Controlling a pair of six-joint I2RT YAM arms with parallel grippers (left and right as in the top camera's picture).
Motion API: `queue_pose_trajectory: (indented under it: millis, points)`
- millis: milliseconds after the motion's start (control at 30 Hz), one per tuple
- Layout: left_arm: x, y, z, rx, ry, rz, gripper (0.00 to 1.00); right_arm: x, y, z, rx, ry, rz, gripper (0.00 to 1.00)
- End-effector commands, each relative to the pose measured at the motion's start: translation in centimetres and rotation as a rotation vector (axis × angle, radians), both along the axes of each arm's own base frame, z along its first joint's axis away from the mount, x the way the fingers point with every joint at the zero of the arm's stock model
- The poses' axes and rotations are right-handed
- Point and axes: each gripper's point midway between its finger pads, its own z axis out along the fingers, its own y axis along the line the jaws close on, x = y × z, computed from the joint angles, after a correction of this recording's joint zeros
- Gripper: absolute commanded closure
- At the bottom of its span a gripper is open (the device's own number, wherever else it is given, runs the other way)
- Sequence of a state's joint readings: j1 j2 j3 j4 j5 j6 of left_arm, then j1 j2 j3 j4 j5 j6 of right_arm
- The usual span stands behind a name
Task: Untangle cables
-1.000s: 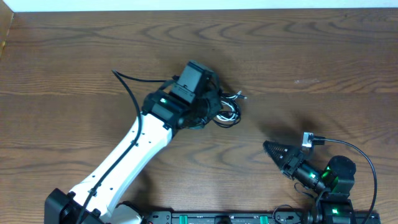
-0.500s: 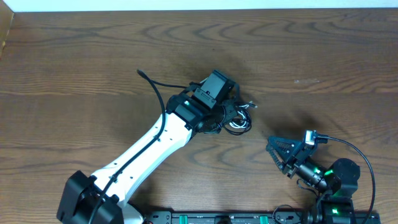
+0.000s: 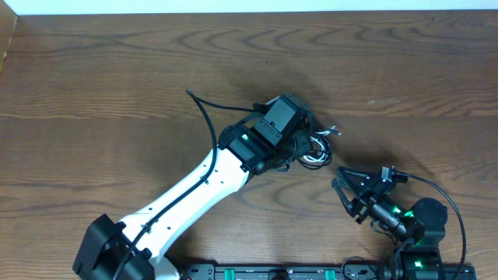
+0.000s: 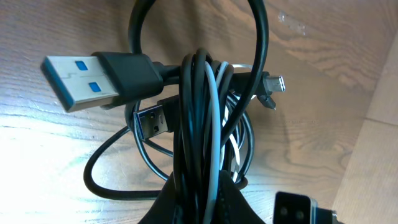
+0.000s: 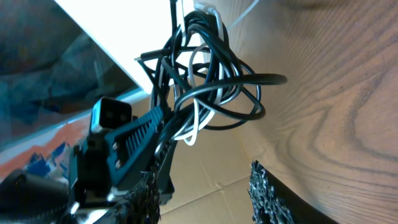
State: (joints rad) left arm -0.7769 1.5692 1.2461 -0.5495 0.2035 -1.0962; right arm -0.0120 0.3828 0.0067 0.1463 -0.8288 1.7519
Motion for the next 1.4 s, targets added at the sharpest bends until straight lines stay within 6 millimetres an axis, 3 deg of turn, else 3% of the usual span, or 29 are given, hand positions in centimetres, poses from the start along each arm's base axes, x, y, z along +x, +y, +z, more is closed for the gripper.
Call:
queue_pose_trajectory:
  millis: [0, 467, 567, 733, 800, 1067, 1367]
  points:
    - [-0.3, -1.0, 0.7, -0.013, -0.019, -0.02, 0.92, 0.6, 0.0, -0.4, 0.02, 0.05, -0.064, 0.55]
    - [-5.3, -5.2, 1.4, -0.103, 0.043, -0.201, 0.92, 1.8, -0.6, -1.1, -0.033, 0.051, -0.191, 0.57]
    - [-6.3, -5.7, 1.6, -0.126, 0.07, -0.239, 0.92, 2.0, -1.0, -1.6, -0.046, 0.065, -0.217, 0.66]
    - [-6.6, -5.8, 1.7, -0.118, 0.029, -0.32, 0.92, 2.3, -2.2, -3.0, -0.159, 0.054, -0.262, 0.95]
    - [-6.5, -5.8, 1.7, -0.099, -0.026, -0.389, 0.92, 2.2, -2.7, -4.0, -0.243, 0.043, -0.269, 0.99]
    - [-4.7, -3.8, 1.2, -0.005, -0.186, -0.573, 0.92, 1.9, -3.6, -5.7, -0.504, -0.062, -0.218, 0.99]
    - [1.7, 3.4, 0.1, 0.125, -0.178, -0.367, 0.92, 1.9, -3.6, -5.8, -0.633, -0.165, -0.164, 0.99]
